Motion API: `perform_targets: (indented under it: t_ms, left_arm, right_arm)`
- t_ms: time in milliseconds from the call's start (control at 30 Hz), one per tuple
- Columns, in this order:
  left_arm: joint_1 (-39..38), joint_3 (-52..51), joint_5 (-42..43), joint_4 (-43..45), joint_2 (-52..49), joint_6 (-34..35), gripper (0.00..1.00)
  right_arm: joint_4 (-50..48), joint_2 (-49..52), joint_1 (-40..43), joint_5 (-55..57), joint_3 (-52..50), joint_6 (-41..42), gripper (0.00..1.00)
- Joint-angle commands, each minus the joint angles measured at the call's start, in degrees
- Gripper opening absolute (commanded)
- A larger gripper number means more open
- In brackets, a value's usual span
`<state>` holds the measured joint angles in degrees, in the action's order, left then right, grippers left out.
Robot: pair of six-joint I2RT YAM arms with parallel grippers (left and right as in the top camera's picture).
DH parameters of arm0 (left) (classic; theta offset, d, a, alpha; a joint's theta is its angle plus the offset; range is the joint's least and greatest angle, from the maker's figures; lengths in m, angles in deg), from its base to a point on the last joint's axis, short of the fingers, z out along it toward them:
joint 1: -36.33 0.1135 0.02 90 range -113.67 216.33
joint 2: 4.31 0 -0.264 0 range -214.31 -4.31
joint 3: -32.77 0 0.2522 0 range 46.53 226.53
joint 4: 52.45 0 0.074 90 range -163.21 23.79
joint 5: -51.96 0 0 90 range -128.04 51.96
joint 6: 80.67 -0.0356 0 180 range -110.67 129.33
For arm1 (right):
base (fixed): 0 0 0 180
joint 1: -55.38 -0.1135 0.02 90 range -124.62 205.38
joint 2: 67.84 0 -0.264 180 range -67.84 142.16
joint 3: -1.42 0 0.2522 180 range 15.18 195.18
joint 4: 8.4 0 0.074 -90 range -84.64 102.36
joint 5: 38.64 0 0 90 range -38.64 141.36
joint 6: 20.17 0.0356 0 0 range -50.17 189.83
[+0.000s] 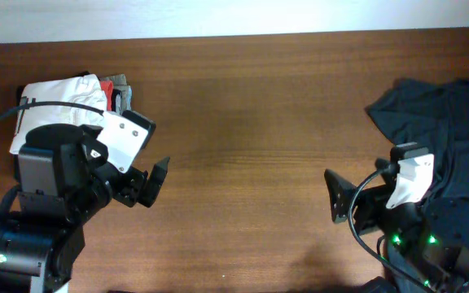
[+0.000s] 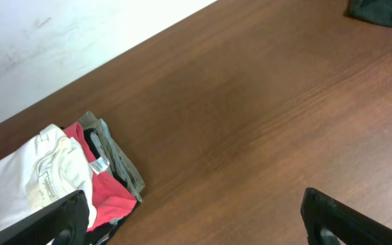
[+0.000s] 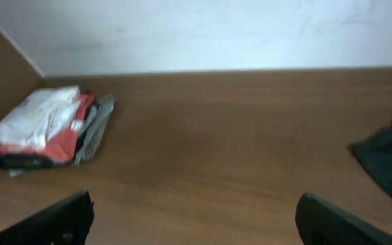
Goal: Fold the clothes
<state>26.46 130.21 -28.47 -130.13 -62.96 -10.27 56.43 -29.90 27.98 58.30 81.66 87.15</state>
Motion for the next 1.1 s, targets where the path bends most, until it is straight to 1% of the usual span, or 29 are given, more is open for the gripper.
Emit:
perform_targets:
  t_ms: [0, 33, 67, 100, 167, 200, 233, 267, 300, 333, 400, 467, 533, 633, 667, 700, 867, 1067]
  left_arm:
    - [-0.2, -0.2, -0.4, -0.1, 0.1, -0.7, 0.99]
    - [-0.2, -0.2, -0.4, -0.1, 0.1, -0.7, 0.99]
    - [-0.2, -0.2, -0.4, -0.1, 0.1, -0.7, 0.99]
    - [-0.2, -0.2, -0.4, -0.1, 0.1, -0.7, 0.99]
    - [-0.2, -0.2, -0.4, -0.1, 0.1, -0.7, 0.99]
    - [-0.2, -0.2, -0.4, -0.1, 0.1, -0.7, 0.99]
    - [-0.2, -0.2, -0.4, -0.1, 0.1, -0.7, 0.99]
    - [-0.2, -0.2, -0.4, -0.1, 0.1, -0.7, 0.99]
    - [-0.2, -0.2, -0.4, -0.1, 0.1, -0.7, 0.99]
    - [-0.2, -0.2, -0.4, -0.1, 0.1, -0.7, 0.99]
    - [-0.2, -0.2, -0.4, -0.1, 0.1, -0.7, 0.99]
    - [-0.2, -0.2, -0.4, -0.1, 0.1, -0.7, 0.99]
    - [-0.2, -0.2, -0.4, -0.1, 0.1, -0.7, 0.99]
    - [-0.2, -0.2, -0.4, -0.1, 0.1, -0.7, 0.99]
    - [-0.2, -0.2, -0.4, -0.1, 0.1, -0.7, 0.99]
    - [-0.2, -0.2, -0.4, -0.1, 0.1, -0.7, 0.99]
    - [-0.2, -0.2, -0.4, -0.1, 0.1, -0.7, 0.99]
    - [-0.2, -0.2, -0.4, -0.1, 0.1, -0.7, 0.99]
  right_arm:
    - [-1.6, -1.2, 0.1, 12.9, 1.8, -0.6, 0.99]
    - [-2.2, -3.1, 0.1, 16.1, 2.9, -4.3, 0.99]
    - [-2.9, -4.0, 0.2, 16.7, 2.8, -6.8, 0.99]
    - [-5.2, -6.3, 4.4, 16.6, 1.7, -9.4, 0.99]
    - [-6.1, -9.7, 16.4, 5.8, -2.3, -10.2, 0.99]
    - [-6.4, -11.0, 19.6, 2.4, -3.9, -11.5, 0.99]
    - [-8.5, -14.0, 25.0, -6.1, -7.9, -15.1, 0.99]
    - [-12.2, -18.7, 28.8, -16.1, -14.4, -19.5, 0.99]
    - [-14.9, -22.7, 29.8, -17.6, -20.5, -19.6, 0.99]
    - [-18.1, -27.2, 29.8, -17.8, -28.0, -19.6, 0.99]
    - [-23.1, -33.5, 29.8, -18.4, -38.9, -19.6, 0.99]
    - [-27.1, -37.4, 29.8, -18.4, -46.6, -19.6, 0.99]
    - [-31.5, -37.7, 29.8, -18.4, -52.2, -19.6, 0.99]
    - [-45.2, -37.7, 29.7, -18.4, -62.3, -19.6, 0.98]
    - [-48.0, -37.7, 29.7, -18.4, -64.3, -19.6, 0.99]
    - [-50.4, -37.7, 29.7, -18.6, -66.2, -19.6, 0.99]
    - [-47.7, -37.7, 29.7, -18.6, -66.2, -19.7, 0.99]
    - [-47.7, -37.6, 29.7, -18.6, -66.2, -19.7, 0.99]
